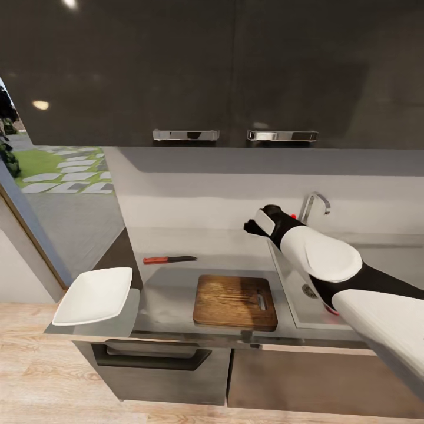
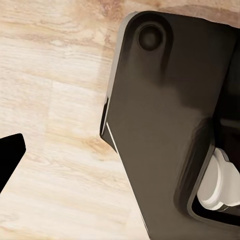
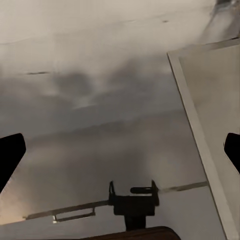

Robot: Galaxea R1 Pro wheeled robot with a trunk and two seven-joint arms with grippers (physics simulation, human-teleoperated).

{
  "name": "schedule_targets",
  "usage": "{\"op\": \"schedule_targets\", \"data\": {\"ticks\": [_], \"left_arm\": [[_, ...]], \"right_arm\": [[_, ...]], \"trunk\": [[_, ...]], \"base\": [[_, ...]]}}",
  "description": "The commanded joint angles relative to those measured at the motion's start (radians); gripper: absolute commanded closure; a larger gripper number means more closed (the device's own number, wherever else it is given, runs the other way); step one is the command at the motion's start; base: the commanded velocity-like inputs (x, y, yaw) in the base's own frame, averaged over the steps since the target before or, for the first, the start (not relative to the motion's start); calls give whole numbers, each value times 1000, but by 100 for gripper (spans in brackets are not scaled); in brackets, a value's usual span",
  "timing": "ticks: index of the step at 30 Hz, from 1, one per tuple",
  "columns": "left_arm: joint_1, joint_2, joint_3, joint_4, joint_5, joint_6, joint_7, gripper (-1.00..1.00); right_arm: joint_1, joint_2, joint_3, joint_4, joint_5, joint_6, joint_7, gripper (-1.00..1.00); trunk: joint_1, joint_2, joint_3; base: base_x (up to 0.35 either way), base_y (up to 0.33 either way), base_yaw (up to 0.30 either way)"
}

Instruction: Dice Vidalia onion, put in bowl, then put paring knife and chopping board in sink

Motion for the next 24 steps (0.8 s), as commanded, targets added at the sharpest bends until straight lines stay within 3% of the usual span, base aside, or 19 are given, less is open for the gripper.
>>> {"op": "schedule_targets", "data": {"ticks": [1,12,24], "left_arm": [[-1,0,2,2,2,-5,-1,-100],[-1,0,2,2,2,-4,-1,-100],[-1,1,2,2,2,-4,-1,-100]], "right_arm": [[0,1,-5,-1,8,-2,1,-100],[6,1,-5,0,150,-31,133,-100],[6,1,-3,6,163,-31,164,-100]], "trunk": [[1,-2,-2],[1,-2,-2],[1,-2,-2]], "base": [[-32,0,0],[-130,0,0],[-246,0,0]]}}
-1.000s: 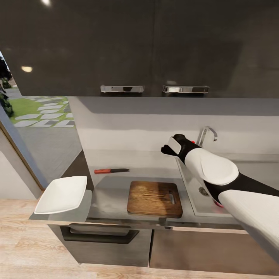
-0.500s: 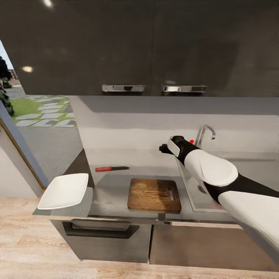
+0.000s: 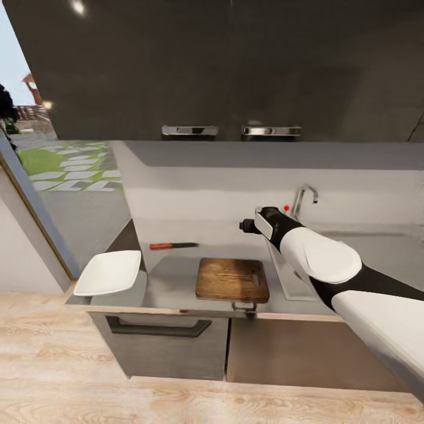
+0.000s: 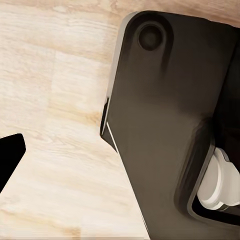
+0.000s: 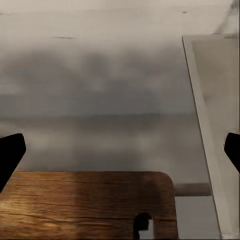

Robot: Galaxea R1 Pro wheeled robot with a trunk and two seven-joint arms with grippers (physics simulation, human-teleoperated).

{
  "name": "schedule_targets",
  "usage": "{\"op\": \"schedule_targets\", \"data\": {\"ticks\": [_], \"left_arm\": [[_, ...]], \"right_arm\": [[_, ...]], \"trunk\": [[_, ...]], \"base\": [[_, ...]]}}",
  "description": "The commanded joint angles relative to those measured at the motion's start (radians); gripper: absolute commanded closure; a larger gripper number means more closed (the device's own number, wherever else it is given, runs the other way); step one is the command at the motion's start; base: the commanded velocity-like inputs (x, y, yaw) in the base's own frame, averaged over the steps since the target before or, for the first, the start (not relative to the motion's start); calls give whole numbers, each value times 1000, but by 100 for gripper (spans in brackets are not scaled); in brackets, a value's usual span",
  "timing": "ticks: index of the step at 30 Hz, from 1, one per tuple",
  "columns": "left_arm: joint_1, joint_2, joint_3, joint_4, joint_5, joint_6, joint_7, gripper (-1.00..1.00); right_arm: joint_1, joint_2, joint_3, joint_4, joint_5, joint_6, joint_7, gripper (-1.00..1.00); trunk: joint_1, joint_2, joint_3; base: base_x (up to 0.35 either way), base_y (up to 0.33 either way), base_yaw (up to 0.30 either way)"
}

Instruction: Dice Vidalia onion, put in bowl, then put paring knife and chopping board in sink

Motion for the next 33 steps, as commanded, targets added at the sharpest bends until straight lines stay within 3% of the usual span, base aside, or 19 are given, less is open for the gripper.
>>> {"op": "schedule_targets", "data": {"ticks": [1,33], "left_arm": [[-1,0,2,2,2,-5,-1,-100],[-1,0,2,2,2,-5,-1,-100]], "right_arm": [[-1,1,-6,-1,4,4,-2,-100],[1,1,-6,-1,5,3,-1,-100]], "trunk": [[0,-2,-2],[0,-2,-2]], "base": [[-326,0,0],[-334,0,0]]}}
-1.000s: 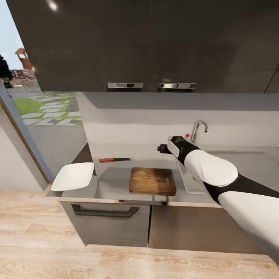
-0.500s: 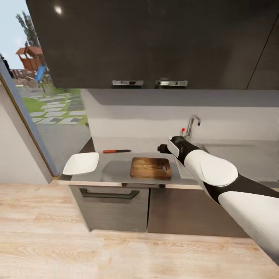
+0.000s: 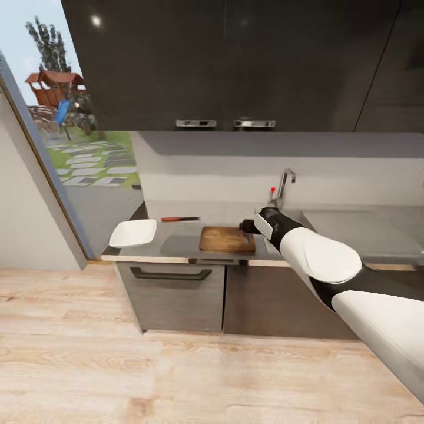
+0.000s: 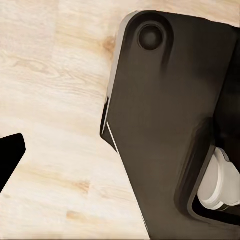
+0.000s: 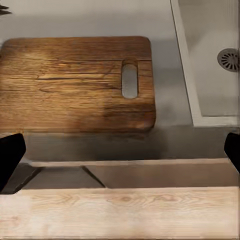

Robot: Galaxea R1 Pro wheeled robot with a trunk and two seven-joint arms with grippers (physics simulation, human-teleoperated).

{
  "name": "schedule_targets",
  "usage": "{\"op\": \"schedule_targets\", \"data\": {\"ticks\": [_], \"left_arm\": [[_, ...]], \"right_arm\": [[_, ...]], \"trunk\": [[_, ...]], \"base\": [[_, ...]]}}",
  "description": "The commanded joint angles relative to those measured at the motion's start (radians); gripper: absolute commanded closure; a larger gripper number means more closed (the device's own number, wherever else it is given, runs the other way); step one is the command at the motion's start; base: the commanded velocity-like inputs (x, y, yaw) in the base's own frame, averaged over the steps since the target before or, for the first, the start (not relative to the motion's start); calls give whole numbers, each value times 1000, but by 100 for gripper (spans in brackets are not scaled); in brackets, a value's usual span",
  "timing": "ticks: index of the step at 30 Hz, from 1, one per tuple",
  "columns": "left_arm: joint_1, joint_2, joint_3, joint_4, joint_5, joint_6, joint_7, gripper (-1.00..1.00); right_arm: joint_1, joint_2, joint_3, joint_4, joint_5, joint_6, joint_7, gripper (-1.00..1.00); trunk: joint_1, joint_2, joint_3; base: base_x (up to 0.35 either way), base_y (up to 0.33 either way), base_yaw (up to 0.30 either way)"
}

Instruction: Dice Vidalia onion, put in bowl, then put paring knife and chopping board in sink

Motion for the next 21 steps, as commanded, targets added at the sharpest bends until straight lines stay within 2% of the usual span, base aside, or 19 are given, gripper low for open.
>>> {"op": "schedule_targets", "data": {"ticks": [1,7,11,16,19,21], "left_arm": [[-1,0,2,1,2,-5,-1,-100],[-1,0,2,1,2,-5,-1,-100],[-1,-1,2,1,2,-5,-1,-100],[-1,-1,2,1,2,-5,-1,-100],[-1,0,2,1,2,-5,-1,-100],[-1,0,2,1,2,-5,-1,-100]], "right_arm": [[-1,1,-6,-2,4,4,-2,-100],[-1,1,-6,-2,4,-6,-2,-100],[1,1,-6,-2,3,-67,-2,-100],[5,1,-5,-2,3,-105,-2,-100],[8,1,-5,-2,12,-113,-2,-100],[10,1,-6,-2,36,-128,-2,-100]], "trunk": [[0,-2,-2],[0,-2,-2],[0,-2,-2],[0,-2,-2],[0,-2,-2],[0,-2,-2]], "base": [[-336,0,0],[-336,0,0],[-336,0,0],[-336,0,0],[-192,0,0],[-68,0,0]]}}
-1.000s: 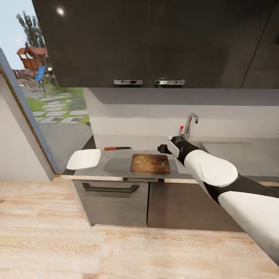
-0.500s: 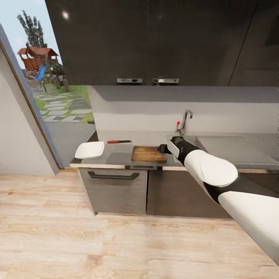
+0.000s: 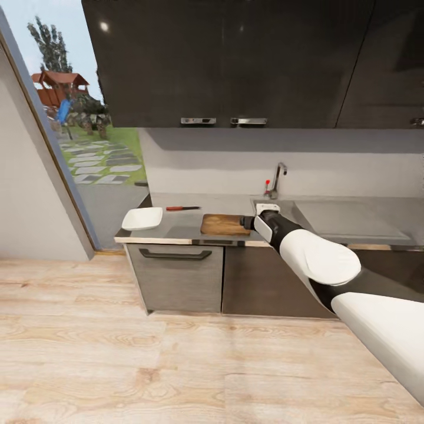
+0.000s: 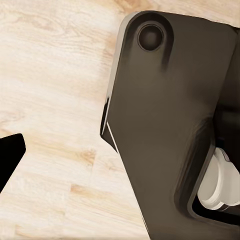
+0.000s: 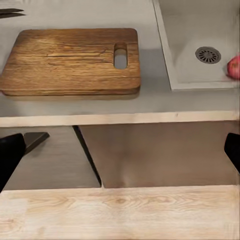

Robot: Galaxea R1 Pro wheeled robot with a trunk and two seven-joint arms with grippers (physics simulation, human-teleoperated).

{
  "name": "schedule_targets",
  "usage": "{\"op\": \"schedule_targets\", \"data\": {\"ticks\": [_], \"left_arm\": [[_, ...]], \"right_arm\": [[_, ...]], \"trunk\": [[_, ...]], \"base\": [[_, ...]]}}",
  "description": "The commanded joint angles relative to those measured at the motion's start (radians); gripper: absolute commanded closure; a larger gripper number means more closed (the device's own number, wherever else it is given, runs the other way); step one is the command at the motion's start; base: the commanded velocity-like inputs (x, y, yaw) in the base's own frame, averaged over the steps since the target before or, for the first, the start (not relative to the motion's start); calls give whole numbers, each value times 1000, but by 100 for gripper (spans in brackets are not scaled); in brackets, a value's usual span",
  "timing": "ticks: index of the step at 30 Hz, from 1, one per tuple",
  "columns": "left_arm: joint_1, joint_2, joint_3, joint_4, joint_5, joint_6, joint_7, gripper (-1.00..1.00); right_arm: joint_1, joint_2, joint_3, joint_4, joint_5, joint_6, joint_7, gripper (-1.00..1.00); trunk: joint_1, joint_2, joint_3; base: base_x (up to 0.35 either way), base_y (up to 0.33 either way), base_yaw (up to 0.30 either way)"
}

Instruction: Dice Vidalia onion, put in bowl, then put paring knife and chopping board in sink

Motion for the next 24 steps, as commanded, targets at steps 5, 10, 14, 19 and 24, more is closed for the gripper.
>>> {"op": "schedule_targets", "data": {"ticks": [5,10,14,19,24], "left_arm": [[-1,0,2,2,2,-5,-1,-100],[-1,0,2,2,2,-5,-1,-100],[-1,0,2,2,2,-5,-1,-100],[-1,1,2,2,2,-5,-1,-100],[-1,0,2,2,2,-5,-1,-100]], "right_arm": [[1,1,-6,-2,49,-32,-1,-100],[2,1,-6,-2,58,-38,-1,-100],[3,1,-6,-2,60,-41,-1,-100],[11,1,-6,-2,61,-42,-1,-100],[24,1,-6,-2,62,-73,-1,-100]], "trunk": [[1,-2,-2],[1,-2,-2],[1,-2,-2],[1,-2,-2],[1,-2,-2]], "base": [[-16,0,0],[-9,0,0],[-164,0,0],[-304,0,0],[-332,0,0]]}}
